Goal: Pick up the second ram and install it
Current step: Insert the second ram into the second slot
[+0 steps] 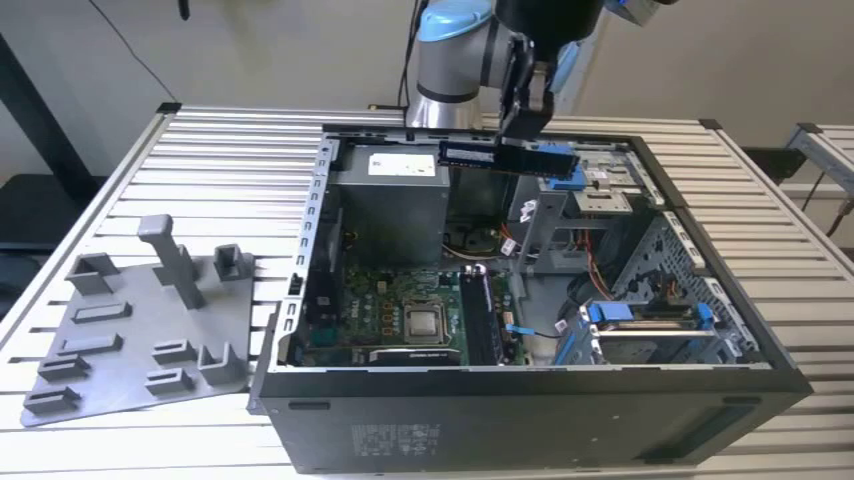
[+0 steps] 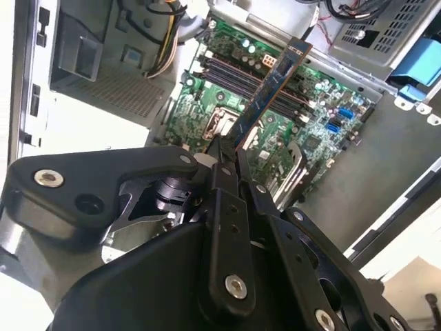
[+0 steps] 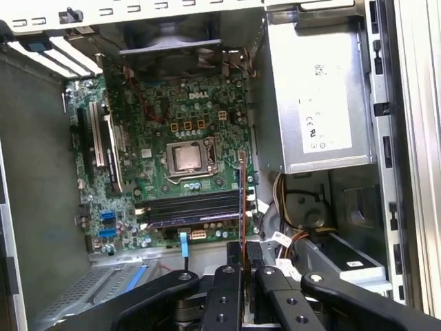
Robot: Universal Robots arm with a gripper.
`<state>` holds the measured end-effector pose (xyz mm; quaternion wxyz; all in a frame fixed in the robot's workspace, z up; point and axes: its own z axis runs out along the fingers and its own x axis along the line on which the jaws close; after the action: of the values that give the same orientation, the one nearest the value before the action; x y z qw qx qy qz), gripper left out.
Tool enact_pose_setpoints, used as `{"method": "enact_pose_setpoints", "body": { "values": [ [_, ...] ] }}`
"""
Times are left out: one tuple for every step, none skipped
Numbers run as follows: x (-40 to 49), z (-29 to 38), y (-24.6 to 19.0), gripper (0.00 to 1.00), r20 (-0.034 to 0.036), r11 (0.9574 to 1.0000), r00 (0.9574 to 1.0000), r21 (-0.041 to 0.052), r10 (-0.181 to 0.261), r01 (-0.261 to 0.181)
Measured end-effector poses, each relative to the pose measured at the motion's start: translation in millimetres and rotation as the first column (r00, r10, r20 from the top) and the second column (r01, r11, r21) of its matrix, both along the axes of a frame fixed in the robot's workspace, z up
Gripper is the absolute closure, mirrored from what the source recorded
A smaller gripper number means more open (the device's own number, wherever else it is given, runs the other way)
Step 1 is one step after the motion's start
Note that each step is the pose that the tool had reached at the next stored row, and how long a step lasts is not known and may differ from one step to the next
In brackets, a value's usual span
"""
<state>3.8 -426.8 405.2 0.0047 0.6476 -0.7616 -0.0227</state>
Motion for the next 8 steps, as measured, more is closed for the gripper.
{"method": "enact_pose_setpoints", "body": {
  "values": [
    [0.0,0.0,0.0,0.86,0.0,1.0,1.0,0.0,-0.01,0.01],
    [0.0,0.0,0.0,0.86,0.0,0.9998,0.9998,0.0,-0.018,0.018],
    [0.0,0.0,0.0,0.86,0.0,0.9996,0.9996,0.0,-0.028,0.028],
    [0.0,0.0,0.0,0.86,0.0,0.9993,0.9993,0.0,-0.037,0.037],
    [0.0,0.0,0.0,0.86,0.0,0.9989,0.9989,0.0,-0.047,0.047],
    [0.0,0.0,0.0,0.86,0.0,0.9984,0.9984,0.0,-0.056,0.056],
    [0.0,-0.1,0.0,0.86,0.0,0.9978,0.9978,0.0,-0.066,0.066],
    [0.0,0.0,0.0,0.86,0.0,0.9971,0.9971,0.0,-0.076,0.076]
  ]
}}
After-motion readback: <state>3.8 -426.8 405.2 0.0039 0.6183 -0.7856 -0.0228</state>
